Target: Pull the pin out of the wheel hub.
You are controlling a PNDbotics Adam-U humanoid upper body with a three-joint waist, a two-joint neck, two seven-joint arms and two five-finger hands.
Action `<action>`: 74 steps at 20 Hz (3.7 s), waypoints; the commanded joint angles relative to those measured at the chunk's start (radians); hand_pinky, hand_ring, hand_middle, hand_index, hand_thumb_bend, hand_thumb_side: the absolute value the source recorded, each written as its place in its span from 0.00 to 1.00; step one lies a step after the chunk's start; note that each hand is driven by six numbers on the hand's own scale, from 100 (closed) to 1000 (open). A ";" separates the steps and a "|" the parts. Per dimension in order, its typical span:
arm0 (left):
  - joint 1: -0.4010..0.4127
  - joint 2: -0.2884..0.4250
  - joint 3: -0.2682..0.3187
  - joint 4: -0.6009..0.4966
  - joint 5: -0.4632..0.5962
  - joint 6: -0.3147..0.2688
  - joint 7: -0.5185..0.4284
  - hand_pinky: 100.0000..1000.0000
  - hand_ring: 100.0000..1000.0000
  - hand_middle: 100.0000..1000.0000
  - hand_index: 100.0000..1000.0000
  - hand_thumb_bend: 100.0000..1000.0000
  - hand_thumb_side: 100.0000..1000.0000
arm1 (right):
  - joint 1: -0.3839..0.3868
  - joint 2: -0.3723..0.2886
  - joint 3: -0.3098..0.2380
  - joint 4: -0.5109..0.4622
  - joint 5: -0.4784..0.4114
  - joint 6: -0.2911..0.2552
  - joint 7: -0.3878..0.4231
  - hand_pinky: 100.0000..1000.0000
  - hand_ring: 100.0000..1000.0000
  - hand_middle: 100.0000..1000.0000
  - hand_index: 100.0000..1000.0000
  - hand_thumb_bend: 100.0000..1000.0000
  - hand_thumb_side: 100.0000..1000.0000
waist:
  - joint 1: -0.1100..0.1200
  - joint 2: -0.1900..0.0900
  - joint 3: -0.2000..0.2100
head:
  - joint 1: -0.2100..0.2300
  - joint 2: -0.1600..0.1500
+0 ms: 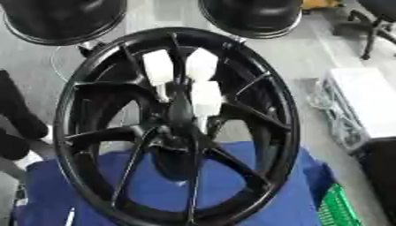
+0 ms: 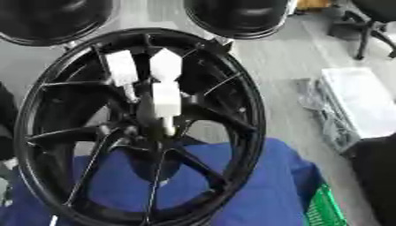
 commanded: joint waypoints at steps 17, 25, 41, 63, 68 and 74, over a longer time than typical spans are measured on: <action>0.000 0.028 0.006 -0.041 -0.011 0.000 0.007 0.60 0.71 0.68 0.72 0.10 0.87 | -0.025 -0.004 0.052 -0.035 0.102 0.031 0.124 0.78 0.70 0.76 0.86 0.15 0.36 | 0.003 -0.033 -0.006 | -0.017 0.000; 0.012 0.037 0.012 -0.034 -0.009 -0.001 0.010 0.60 0.71 0.68 0.72 0.11 0.85 | -0.080 0.016 0.192 -0.037 0.276 0.031 0.352 0.86 0.82 0.85 0.91 0.21 0.51 | 0.001 -0.044 -0.013 | -0.019 0.020; 0.024 0.034 0.017 -0.030 -0.006 0.000 0.024 0.60 0.71 0.67 0.71 0.11 0.85 | -0.126 0.054 0.328 -0.033 0.289 0.086 0.409 0.79 0.73 0.77 0.88 0.23 0.46 | 0.008 -0.049 -0.020 | -0.006 0.029; 0.013 0.026 0.013 -0.036 -0.005 0.002 0.021 0.60 0.71 0.66 0.69 0.10 0.86 | -0.140 0.109 0.372 0.094 0.396 -0.019 0.416 0.79 0.73 0.77 0.84 0.22 0.44 | 0.012 -0.014 0.011 | -0.032 0.000; 0.012 0.026 0.012 -0.037 -0.006 0.003 0.020 0.60 0.71 0.66 0.69 0.10 0.86 | -0.143 0.110 0.376 0.107 0.402 -0.033 0.420 0.79 0.73 0.77 0.84 0.21 0.41 | 0.014 -0.006 0.014 | -0.031 0.001; 0.010 0.024 0.010 -0.039 -0.005 0.003 0.018 0.60 0.71 0.66 0.69 0.10 0.87 | -0.137 0.110 0.379 0.126 0.409 -0.046 0.435 0.78 0.73 0.77 0.84 0.19 0.43 | 0.015 -0.002 0.017 | -0.030 0.004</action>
